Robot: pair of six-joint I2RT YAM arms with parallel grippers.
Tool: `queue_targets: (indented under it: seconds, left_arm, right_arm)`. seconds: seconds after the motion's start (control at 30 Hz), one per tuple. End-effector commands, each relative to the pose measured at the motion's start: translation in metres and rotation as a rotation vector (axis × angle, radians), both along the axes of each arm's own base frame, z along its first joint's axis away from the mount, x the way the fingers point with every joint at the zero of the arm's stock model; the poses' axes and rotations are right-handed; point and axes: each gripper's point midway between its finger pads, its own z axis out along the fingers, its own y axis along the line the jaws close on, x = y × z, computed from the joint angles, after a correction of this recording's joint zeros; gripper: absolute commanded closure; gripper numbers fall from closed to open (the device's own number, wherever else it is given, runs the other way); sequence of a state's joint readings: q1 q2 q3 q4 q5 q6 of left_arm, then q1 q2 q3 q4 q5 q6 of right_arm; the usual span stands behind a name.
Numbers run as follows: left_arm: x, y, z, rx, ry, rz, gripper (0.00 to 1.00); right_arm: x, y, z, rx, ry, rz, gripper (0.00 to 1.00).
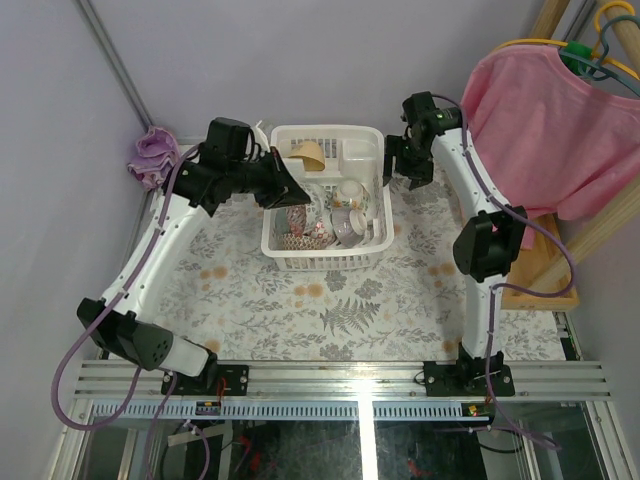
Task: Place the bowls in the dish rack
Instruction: Adjust the dish rack at the center of the board.
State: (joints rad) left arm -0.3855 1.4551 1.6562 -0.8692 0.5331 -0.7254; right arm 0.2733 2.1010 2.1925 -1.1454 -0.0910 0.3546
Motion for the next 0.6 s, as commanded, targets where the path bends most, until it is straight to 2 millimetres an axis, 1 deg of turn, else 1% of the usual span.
queue_targets:
  seconds: [0.0,0.07,0.13,0.2,0.27,0.33,0.43,0.47,0.5,0.53,0.57]
  left_arm:
    - [-0.012,0.017,0.018,-0.016,0.000,0.024,1.00]
    - [-0.007,0.021,0.027,-0.019,-0.032,0.036,1.00]
    - [-0.003,0.025,0.038,-0.029,-0.066,0.051,1.00]
    - [0.001,0.028,0.047,-0.040,-0.090,0.069,1.00]
    - [0.003,0.030,0.051,-0.049,-0.093,0.086,1.00]
    - [0.005,0.032,0.055,-0.063,-0.092,0.103,1.00]
    - [0.007,0.035,0.059,-0.075,-0.082,0.127,1.00]
    - [0.007,0.035,0.060,-0.077,-0.076,0.131,1.00]
    - [0.007,0.035,0.060,-0.080,-0.070,0.133,1.00]
    - [0.006,0.034,0.060,-0.084,-0.065,0.134,1.00]
    - [0.005,0.034,0.060,-0.087,-0.060,0.133,1.00]
  right_arm:
    - [0.014,0.001,0.024,-0.055,-0.092,0.011,0.24]
    - [0.008,0.006,0.040,-0.024,-0.120,-0.002,0.24]
    - [-0.009,0.002,0.053,-0.018,-0.120,-0.043,0.22]
    - [-0.033,-0.006,0.067,-0.008,-0.104,-0.114,0.16]
    - [-0.061,-0.005,0.078,0.058,-0.061,-0.187,0.12]
    - [-0.092,-0.002,0.081,0.125,0.005,-0.253,0.08]
    - [-0.137,0.006,0.076,0.246,0.124,-0.408,0.04]
    - [-0.147,0.012,0.073,0.291,0.150,-0.463,0.04]
    - [-0.155,0.019,0.072,0.328,0.163,-0.507,0.02]
    - [-0.161,0.025,0.074,0.348,0.169,-0.536,0.01]
    - [-0.170,0.031,0.068,0.340,0.195,-0.562,0.01]
